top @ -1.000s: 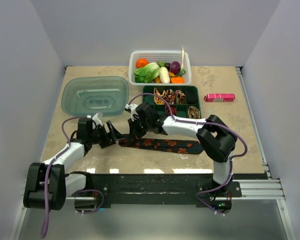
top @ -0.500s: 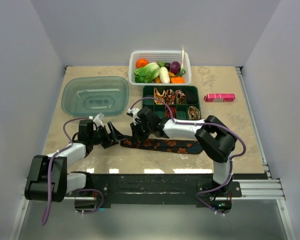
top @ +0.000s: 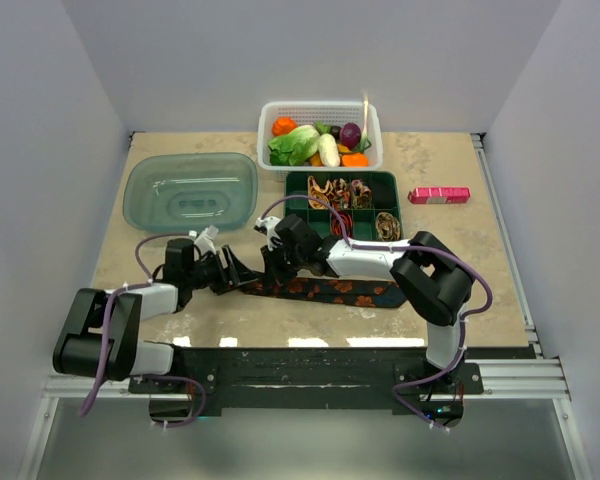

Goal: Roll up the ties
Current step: Roll the tie at the center of the board.

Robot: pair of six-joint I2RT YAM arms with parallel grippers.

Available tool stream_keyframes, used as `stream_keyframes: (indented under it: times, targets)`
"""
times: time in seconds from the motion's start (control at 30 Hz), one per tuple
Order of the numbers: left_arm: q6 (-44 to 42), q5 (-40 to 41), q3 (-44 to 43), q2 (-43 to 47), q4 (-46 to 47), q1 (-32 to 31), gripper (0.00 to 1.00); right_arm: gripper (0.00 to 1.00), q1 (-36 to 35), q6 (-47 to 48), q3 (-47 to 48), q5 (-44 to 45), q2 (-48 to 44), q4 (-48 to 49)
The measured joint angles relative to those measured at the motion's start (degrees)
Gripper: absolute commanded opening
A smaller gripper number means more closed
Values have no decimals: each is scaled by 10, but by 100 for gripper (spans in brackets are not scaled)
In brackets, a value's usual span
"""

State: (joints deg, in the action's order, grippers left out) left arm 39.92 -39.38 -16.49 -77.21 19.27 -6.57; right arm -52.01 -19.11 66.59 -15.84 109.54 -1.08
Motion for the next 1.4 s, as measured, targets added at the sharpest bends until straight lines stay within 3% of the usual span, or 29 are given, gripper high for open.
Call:
stream_keyframes:
  times: [0.13, 0.5, 0.83, 1.4]
  targets:
    - [5, -5, 3, -28, 33, -11, 40, 0, 0, -2, 0, 0, 0, 0]
    - [15, 12, 14, -20, 30, -21, 0, 0, -1, -4, 0, -1, 0, -2]
    - [10, 36, 0, -2, -21, -22, 0, 0, -1, -4, 5, 2, 0, -7]
    - [-80, 216, -156, 73, -307, -22, 0, 0, -1, 5, 45, 31, 0, -46]
